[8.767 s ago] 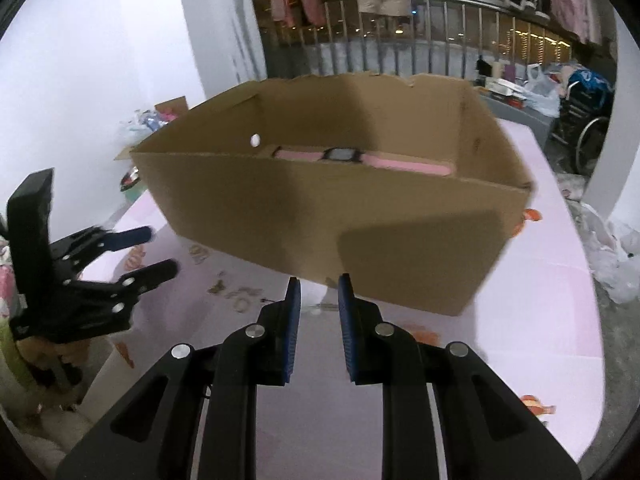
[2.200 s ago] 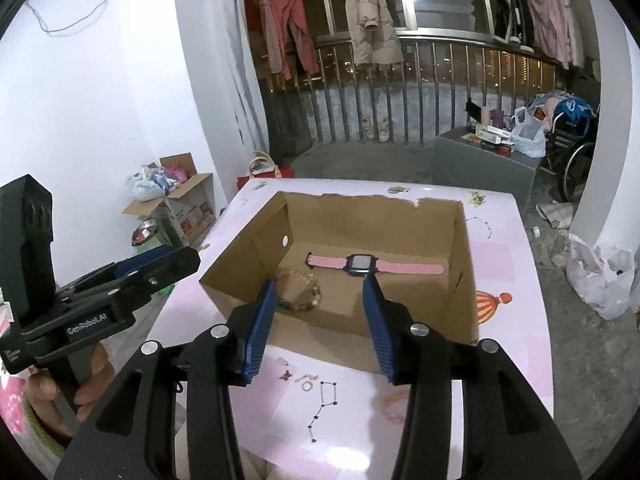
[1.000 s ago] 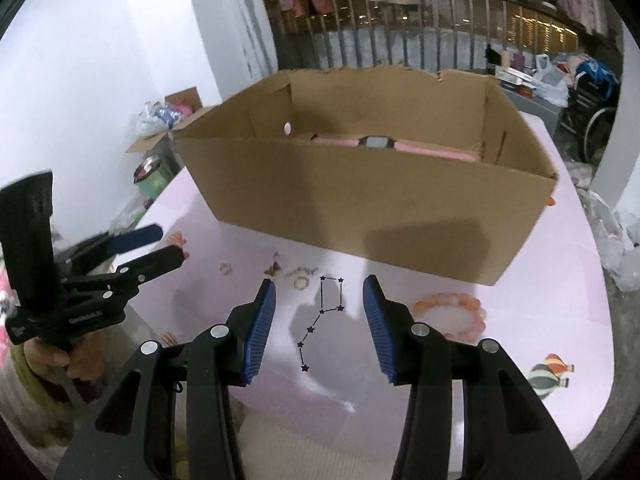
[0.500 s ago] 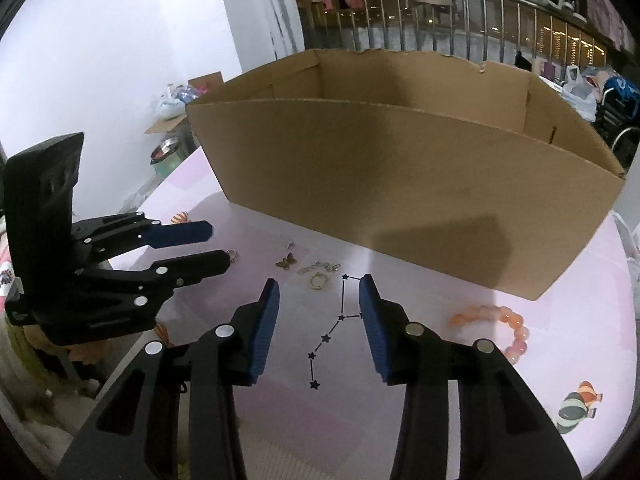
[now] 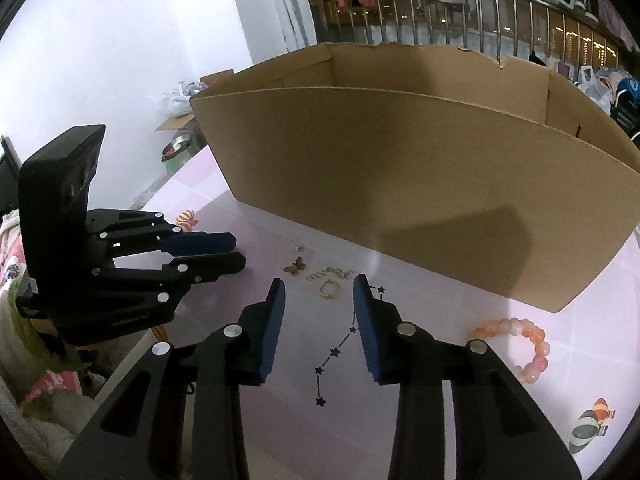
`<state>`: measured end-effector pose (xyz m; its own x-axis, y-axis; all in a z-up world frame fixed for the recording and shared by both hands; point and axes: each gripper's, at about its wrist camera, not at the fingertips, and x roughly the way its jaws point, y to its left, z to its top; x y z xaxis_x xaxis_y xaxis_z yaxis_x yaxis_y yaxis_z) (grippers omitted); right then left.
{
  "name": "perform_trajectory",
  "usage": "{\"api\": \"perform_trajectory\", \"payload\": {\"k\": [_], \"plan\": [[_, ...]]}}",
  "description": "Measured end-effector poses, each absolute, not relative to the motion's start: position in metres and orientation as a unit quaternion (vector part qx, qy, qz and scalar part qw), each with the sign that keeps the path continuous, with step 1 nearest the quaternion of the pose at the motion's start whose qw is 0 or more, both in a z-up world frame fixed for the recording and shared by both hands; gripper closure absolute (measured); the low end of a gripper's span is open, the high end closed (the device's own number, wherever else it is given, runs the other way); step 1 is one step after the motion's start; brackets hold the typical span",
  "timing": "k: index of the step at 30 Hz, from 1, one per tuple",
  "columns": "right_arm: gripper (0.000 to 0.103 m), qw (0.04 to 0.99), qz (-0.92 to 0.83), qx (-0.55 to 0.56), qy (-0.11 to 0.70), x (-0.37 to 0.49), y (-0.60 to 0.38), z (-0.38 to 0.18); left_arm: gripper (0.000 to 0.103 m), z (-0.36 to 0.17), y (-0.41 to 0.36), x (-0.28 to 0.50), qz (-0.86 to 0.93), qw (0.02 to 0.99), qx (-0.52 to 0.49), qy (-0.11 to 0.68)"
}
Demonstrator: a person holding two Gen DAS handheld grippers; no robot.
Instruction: Organize jewelry
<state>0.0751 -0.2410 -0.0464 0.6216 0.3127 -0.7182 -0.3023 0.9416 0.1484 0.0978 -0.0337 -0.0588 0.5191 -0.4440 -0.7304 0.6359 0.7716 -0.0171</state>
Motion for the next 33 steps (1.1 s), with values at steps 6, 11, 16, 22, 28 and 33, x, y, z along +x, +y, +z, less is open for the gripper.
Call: {"api": "perform_trajectory", "payload": {"k": [6, 11, 16, 22, 28, 33], "plan": [[0.069, 0.901, 0.17, 0.004, 0.4, 0.074, -0.243, -0.046, 0.092, -0.058, -0.034, 0.097, -0.314, 0.862, 0.138, 0.373], [0.07, 0.901, 0.17, -0.001, 0.399, 0.075, -0.241, -0.043, 0.092, -0.059, -0.036, 0.094, -0.316, 0.863, 0.143, 0.366], [0.07, 0.9, 0.173, -0.019, 0.401, 0.075, -0.237, -0.044, 0.092, -0.059, -0.032, 0.094, -0.315, 0.866, 0.131, 0.366], [0.078, 0.896, 0.174, -0.032, 0.408, 0.082, -0.228, -0.05, 0.092, -0.059, -0.033, 0.094, -0.315, 0.867, 0.122, 0.366], [0.084, 0.892, 0.161, -0.036, 0.421, 0.093, -0.229, -0.055, 0.092, -0.059, -0.033, 0.094, -0.315, 0.867, 0.121, 0.366], [0.087, 0.889, 0.168, -0.034, 0.425, 0.093, -0.226, -0.053, 0.092, -0.06, -0.032, 0.095, -0.316, 0.867, 0.122, 0.366]]}}
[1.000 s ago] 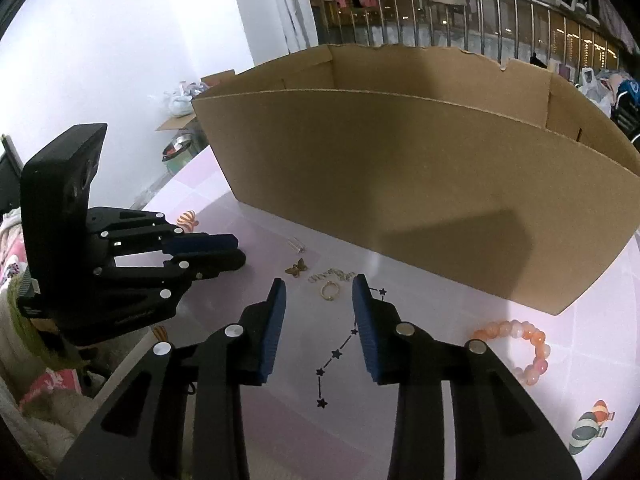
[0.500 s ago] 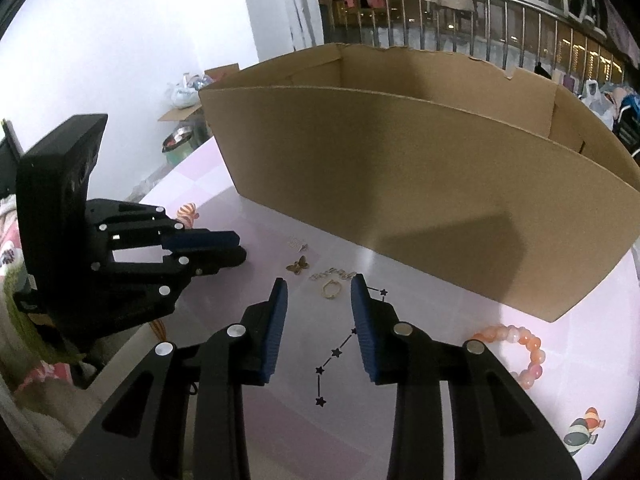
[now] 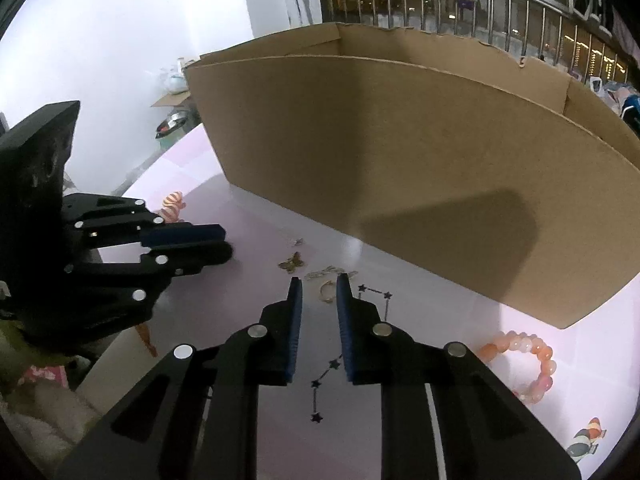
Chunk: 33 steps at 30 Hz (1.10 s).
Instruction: Organize jewelry
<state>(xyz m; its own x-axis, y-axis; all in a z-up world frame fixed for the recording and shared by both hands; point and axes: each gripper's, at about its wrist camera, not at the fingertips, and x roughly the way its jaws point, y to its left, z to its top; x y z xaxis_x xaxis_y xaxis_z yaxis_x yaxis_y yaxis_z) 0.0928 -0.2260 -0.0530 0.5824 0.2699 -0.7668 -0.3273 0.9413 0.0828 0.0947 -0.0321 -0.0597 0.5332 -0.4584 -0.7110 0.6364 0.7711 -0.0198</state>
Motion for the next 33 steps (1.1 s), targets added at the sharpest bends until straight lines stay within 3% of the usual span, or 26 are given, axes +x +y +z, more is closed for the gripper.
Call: {"api": "perform_trajectory", "payload": {"k": [18, 28, 33], "plan": [[0.088, 0.89, 0.147, -0.052, 0.429, 0.105, -0.22, -0.062, 0.092, -0.059, -0.032, 0.094, -0.316, 0.867, 0.122, 0.366], [0.098, 0.89, 0.153, -0.043, 0.428, 0.103, -0.22, -0.06, 0.092, -0.059, -0.032, 0.094, -0.316, 0.867, 0.122, 0.366], [0.098, 0.887, 0.157, -0.038, 0.432, 0.102, -0.22, -0.06, 0.092, -0.059, -0.032, 0.094, -0.316, 0.867, 0.122, 0.366]]}}
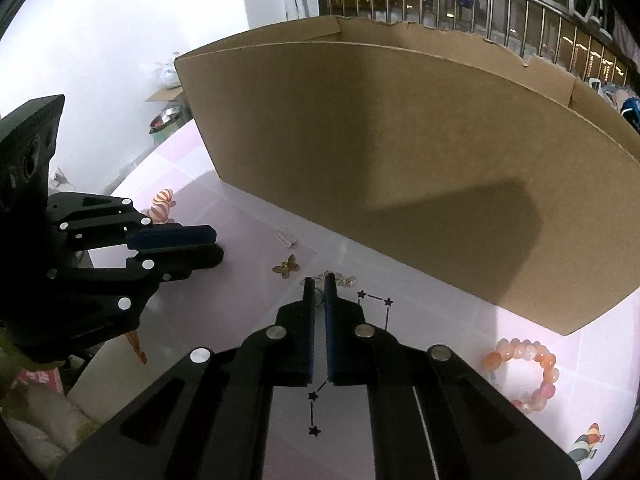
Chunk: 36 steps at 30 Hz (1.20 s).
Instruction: Organize jewelry
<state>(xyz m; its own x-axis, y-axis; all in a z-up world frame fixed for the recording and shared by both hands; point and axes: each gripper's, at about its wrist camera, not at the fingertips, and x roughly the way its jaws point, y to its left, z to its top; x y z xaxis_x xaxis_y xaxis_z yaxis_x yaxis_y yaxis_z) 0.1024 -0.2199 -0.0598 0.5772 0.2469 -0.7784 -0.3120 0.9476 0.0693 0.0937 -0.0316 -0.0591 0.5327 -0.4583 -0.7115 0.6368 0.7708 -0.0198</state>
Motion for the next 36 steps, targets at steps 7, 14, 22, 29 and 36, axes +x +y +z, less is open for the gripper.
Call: {"api": "perform_trajectory", "payload": {"k": [7, 14, 22, 29, 36], "plan": [[0.098, 0.89, 0.144, -0.031, 0.431, 0.099, -0.231, -0.055, 0.092, -0.059, -0.032, 0.094, -0.316, 0.867, 0.122, 0.366], [0.098, 0.881, 0.162, -0.039, 0.443, 0.098, -0.218, -0.061, 0.092, -0.059, -0.032, 0.094, -0.316, 0.867, 0.122, 0.366], [0.098, 0.874, 0.186, -0.024, 0.449, 0.094, -0.21, -0.059, 0.092, -0.06, -0.033, 0.093, -0.316, 0.867, 0.119, 0.366], [0.096, 0.871, 0.189, 0.024, 0.453, 0.086, -0.217, -0.053, 0.092, -0.06, -0.033, 0.093, -0.315, 0.868, 0.116, 0.366], [0.094, 0.869, 0.191, 0.024, 0.456, 0.08, -0.204, -0.06, 0.092, -0.06, -0.033, 0.093, -0.316, 0.867, 0.116, 0.366]]}}
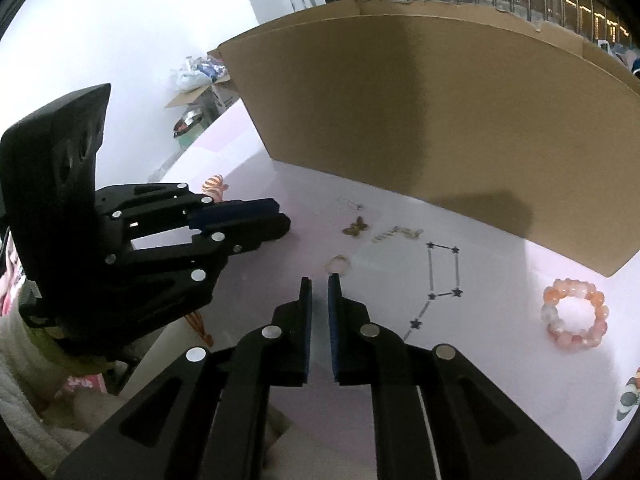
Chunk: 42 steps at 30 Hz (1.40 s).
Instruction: Organize jewelry
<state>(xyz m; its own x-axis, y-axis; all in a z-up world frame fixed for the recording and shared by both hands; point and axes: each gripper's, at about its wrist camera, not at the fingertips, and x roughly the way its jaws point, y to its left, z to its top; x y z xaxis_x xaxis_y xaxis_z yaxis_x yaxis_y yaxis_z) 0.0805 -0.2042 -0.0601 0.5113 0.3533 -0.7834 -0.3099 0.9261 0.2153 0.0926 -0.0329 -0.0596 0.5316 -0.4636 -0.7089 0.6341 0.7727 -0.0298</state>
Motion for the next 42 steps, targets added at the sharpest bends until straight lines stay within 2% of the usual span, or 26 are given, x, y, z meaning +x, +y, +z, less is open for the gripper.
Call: {"api": "perform_trajectory", "payload": {"k": [13, 17, 31, 34, 38, 42], "plan": [[0.094, 0.882, 0.155, 0.015, 0.444, 0.092, -0.211, -0.059, 0.092, -0.06, -0.031, 0.092, -0.317, 0.868, 0.112, 0.367], [0.087, 0.882, 0.153, 0.024, 0.445, 0.088, -0.215, -0.056, 0.092, -0.06, -0.032, 0.092, -0.317, 0.868, 0.112, 0.367], [0.083, 0.894, 0.145, -0.027, 0.424, 0.094, -0.198, -0.057, 0.092, -0.06, -0.032, 0.093, -0.317, 0.867, 0.112, 0.366], [0.083, 0.896, 0.145, -0.051, 0.416, 0.092, -0.193, -0.057, 0.092, -0.06, -0.032, 0.093, -0.317, 0.867, 0.111, 0.367], [0.091, 0.894, 0.152, -0.061, 0.416, 0.09, -0.192, -0.056, 0.092, -0.06, -0.031, 0.093, -0.317, 0.868, 0.111, 0.366], [0.092, 0.895, 0.153, -0.06, 0.414, 0.089, -0.194, -0.055, 0.092, -0.06, -0.032, 0.093, -0.318, 0.868, 0.111, 0.366]]}}
